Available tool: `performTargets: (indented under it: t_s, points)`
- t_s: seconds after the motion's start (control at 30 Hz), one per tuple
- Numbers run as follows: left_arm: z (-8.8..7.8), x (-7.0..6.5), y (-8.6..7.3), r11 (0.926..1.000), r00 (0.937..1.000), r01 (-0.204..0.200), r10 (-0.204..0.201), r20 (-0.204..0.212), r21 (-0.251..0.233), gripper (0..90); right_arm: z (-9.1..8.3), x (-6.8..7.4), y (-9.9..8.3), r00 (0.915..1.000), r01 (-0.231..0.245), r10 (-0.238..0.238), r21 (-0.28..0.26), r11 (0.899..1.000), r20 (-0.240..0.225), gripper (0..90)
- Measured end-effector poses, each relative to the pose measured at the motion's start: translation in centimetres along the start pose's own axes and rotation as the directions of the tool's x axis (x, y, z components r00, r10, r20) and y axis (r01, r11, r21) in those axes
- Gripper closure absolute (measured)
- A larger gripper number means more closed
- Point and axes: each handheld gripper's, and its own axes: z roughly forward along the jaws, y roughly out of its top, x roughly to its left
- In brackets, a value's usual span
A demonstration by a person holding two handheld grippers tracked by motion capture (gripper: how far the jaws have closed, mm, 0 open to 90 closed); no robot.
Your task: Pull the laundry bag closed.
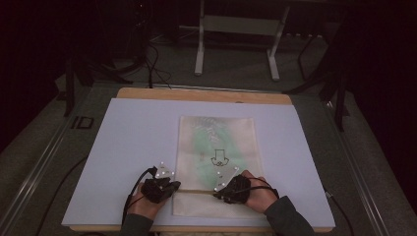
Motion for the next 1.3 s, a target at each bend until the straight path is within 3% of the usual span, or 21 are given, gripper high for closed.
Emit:
performTargets:
  t_s: [1.3]
  points:
    - [0.0,0.0,0.0,1.0,1.0,-0.001,0.001,-0.003,0.001,89.6,-0.9,-0.3,-1.6,0.9994,-0.034,0.034,-0.011,0.999,0.002,82.6]
